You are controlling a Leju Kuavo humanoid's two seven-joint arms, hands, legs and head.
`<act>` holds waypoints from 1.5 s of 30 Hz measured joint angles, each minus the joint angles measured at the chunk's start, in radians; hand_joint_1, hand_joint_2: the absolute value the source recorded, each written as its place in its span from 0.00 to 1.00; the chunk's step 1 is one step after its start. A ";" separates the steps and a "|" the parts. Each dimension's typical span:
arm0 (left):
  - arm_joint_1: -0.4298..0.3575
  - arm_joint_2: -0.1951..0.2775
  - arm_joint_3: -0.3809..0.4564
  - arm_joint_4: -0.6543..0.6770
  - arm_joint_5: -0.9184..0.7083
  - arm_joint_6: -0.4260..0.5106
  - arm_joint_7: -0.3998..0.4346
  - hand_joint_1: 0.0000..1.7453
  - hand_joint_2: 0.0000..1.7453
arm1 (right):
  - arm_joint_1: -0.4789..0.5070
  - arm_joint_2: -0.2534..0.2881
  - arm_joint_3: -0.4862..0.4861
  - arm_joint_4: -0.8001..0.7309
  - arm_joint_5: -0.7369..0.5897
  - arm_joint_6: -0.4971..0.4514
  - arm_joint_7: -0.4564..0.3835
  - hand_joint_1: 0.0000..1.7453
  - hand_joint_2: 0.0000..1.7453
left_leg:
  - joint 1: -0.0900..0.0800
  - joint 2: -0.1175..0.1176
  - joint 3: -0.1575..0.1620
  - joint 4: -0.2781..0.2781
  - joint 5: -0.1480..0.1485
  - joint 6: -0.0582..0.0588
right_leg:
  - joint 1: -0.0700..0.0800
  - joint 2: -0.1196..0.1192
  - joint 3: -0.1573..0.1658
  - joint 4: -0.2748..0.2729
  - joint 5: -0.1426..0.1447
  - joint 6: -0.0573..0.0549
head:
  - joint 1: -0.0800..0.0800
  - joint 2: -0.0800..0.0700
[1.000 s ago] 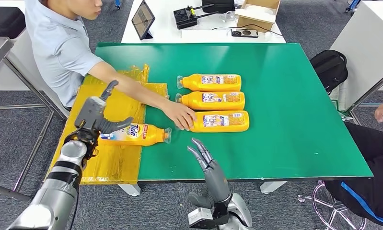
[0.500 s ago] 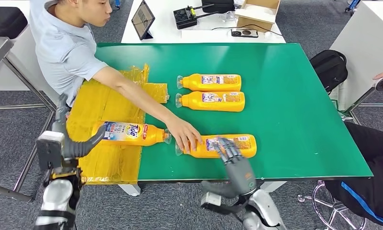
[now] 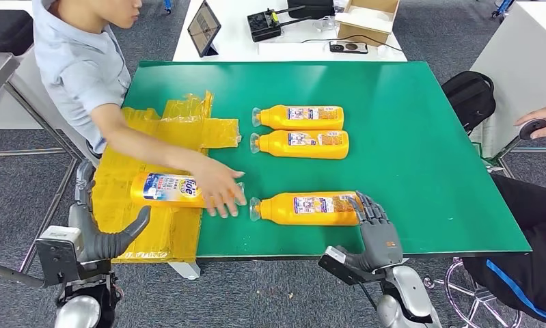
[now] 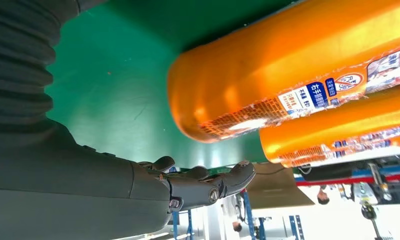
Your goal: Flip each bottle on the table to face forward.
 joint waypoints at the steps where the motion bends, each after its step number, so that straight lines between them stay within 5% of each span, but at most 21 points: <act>1: -0.001 -0.002 -0.006 -0.002 0.003 -0.003 0.001 0.00 1.00 | -0.010 0.000 0.000 0.009 0.002 0.005 0.006 0.00 1.00 | 0.000 0.000 0.000 0.000 0.000 0.000 | 0.000 0.000 0.000 0.000 0.000 0.000 | 0.000 0.000; 21: -0.065 -0.010 -0.064 0.055 0.051 -0.046 0.040 0.00 1.00 | -0.270 0.010 0.037 0.310 -0.006 0.029 0.011 0.00 1.00 | 0.000 0.000 0.000 0.000 0.000 0.000 | 0.000 0.000 0.000 0.000 0.000 0.000 | 0.000 0.000; 27: -0.076 -0.010 -0.064 0.074 0.069 -0.059 0.052 0.00 1.00 | -0.334 0.017 0.068 0.403 -0.004 0.120 0.043 0.00 1.00 | 0.000 0.000 0.000 0.000 0.000 0.000 | 0.000 0.000 0.000 0.000 0.000 0.000 | 0.000 0.000; 28: -0.079 -0.010 -0.064 0.078 0.072 -0.062 0.054 0.00 1.00 | -0.350 0.018 0.073 0.423 -0.008 0.137 0.045 0.09 1.00 | 0.000 0.000 0.000 0.000 0.000 0.000 | 0.000 0.000 0.000 0.000 0.000 0.000 | 0.000 0.000; 31: -0.093 -0.010 -0.064 0.096 0.086 -0.073 0.060 0.00 1.00 | -0.405 0.020 0.092 0.492 -0.016 0.186 0.044 0.83 1.00 | 0.000 0.001 0.003 0.000 0.000 0.000 | 0.000 0.001 0.001 0.000 0.001 0.000 | 0.000 0.000; 32: -0.099 -0.010 -0.065 0.104 0.091 -0.077 0.062 0.00 1.00 | -0.425 0.020 0.099 0.516 -0.016 0.203 0.043 0.99 1.00 | 0.000 0.002 0.004 0.000 0.000 0.000 | 0.000 0.001 0.002 0.000 0.001 0.000 | 0.000 0.000; 45: -0.134 -0.010 -0.067 0.165 0.129 -0.099 0.067 0.00 1.00 | -0.587 0.021 0.183 0.714 -0.001 0.285 0.052 1.00 1.00 | 0.000 0.003 0.014 0.000 0.000 0.000 | 0.000 0.003 0.010 0.000 0.001 -0.001 | 0.000 0.000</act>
